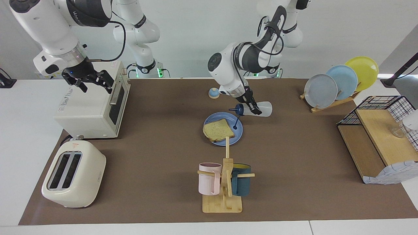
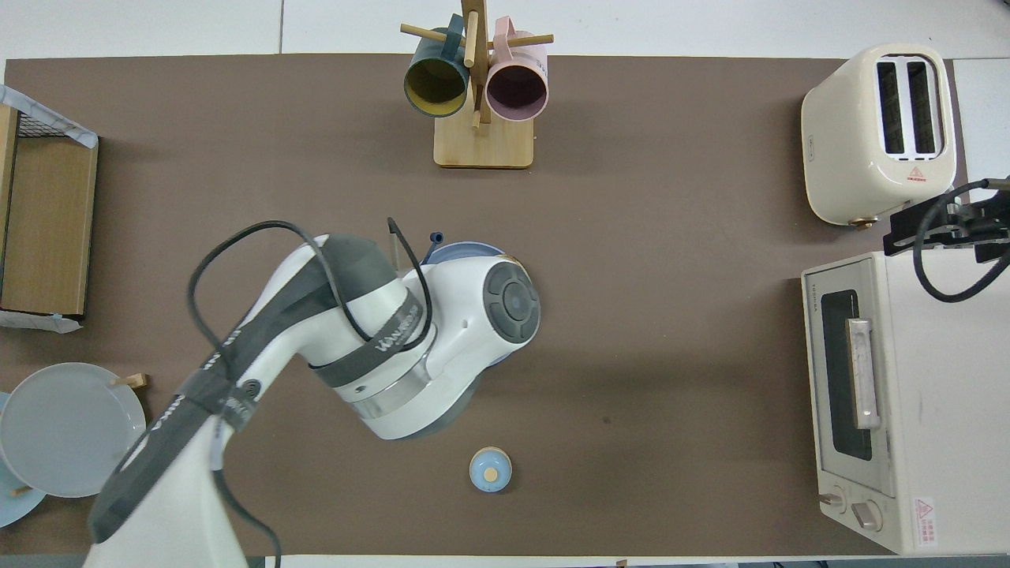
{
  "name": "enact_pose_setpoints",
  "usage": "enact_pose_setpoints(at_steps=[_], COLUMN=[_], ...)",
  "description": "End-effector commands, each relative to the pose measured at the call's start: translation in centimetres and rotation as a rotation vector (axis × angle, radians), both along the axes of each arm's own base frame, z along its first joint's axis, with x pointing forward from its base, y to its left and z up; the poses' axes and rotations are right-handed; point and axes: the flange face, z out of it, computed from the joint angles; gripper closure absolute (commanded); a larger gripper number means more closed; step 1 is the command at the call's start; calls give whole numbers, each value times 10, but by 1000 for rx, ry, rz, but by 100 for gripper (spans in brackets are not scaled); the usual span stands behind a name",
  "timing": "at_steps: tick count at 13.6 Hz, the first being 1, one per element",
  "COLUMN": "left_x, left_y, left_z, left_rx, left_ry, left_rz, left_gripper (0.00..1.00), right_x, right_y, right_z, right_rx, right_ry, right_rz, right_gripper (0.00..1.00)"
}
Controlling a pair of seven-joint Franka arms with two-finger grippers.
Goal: Put bread on plate and add seasoning
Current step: 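Tilt and shake the bottle over the bread with the left gripper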
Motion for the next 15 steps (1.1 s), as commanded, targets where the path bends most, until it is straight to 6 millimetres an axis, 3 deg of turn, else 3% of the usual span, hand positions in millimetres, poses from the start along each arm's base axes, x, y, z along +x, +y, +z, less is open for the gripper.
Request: enact_pose_setpoints(at_steps=[1, 5, 9, 11, 15], left_x=[17, 16, 8, 10, 22], left_y=[-27, -28, -29, -44, -49], left_z=[-23, -22, -18, -69, -73], left_rx=[106, 173, 301, 492, 654], left_ry=[-31, -60, -100, -88, -207], left_rz=[10, -14, -42, -60, -107], left_gripper=[100, 100, 100, 100, 100], right_x=[-3, 0, -2, -4, -4], right_y=[-16, -19, -38, -37, -42], right_z=[1, 2, 4, 3, 3], right_rx=[-12, -16, -6, -5, -5], right_ry=[-11, -30, -35, -20, -24], right_rz=[5, 4, 9, 12, 9], right_gripper=[0, 0, 0, 0, 0])
